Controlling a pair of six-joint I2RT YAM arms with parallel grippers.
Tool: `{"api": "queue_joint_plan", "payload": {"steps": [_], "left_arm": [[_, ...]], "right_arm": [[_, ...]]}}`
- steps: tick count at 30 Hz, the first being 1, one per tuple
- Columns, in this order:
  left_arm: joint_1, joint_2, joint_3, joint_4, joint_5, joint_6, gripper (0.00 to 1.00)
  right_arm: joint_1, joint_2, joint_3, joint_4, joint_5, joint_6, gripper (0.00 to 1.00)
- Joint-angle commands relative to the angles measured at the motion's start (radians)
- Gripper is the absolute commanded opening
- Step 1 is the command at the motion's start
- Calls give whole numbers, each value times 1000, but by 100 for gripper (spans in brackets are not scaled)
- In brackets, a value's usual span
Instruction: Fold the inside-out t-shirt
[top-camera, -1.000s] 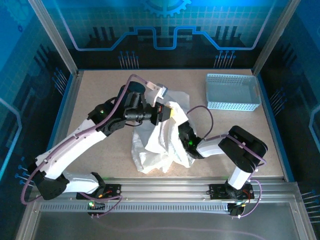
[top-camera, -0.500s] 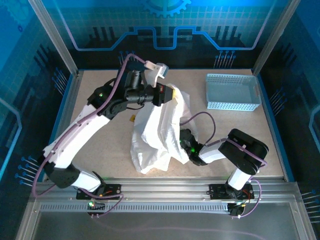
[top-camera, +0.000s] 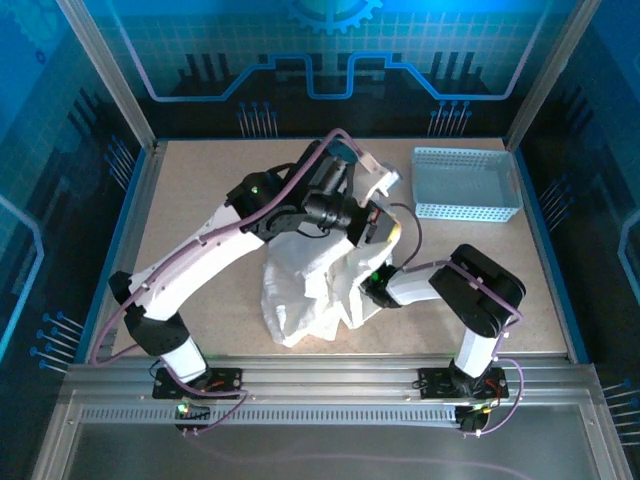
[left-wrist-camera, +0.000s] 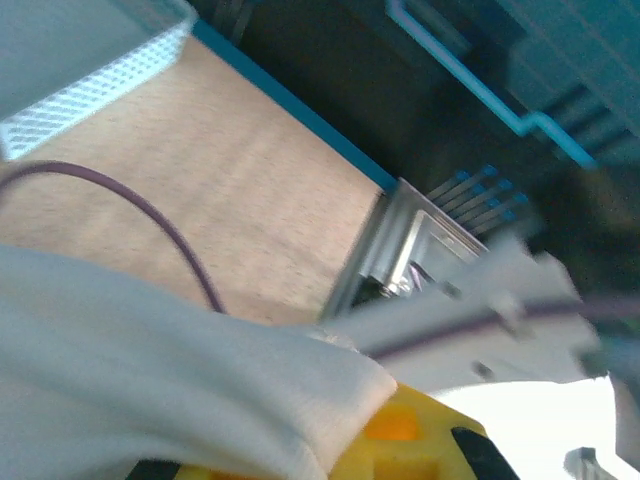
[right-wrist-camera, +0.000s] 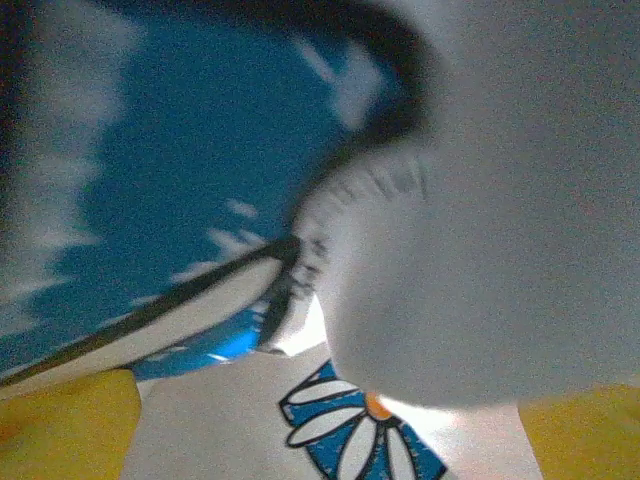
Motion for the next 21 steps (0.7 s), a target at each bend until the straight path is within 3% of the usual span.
{"api": "queue_joint_plan", "payload": {"steps": [1, 6, 9, 16, 21], "left_arm": [[-25, -102, -48, 74, 134, 49, 0], [-28, -129, -111, 120, 119, 24, 0], [-28, -84, -92, 127, 97, -8, 0], [-69, 17, -33, 217, 69, -68, 0], [-114, 129, 63, 250, 100, -116, 0]], "right_arm": [[-11, 3, 81, -73, -118, -30, 99], [0, -27, 105, -131, -8, 14, 99], [49, -12, 115, -108, -5, 10, 99], [67, 124, 186, -126, -300, 160, 99], [43, 212, 339, -196, -420, 243, 100]]}}
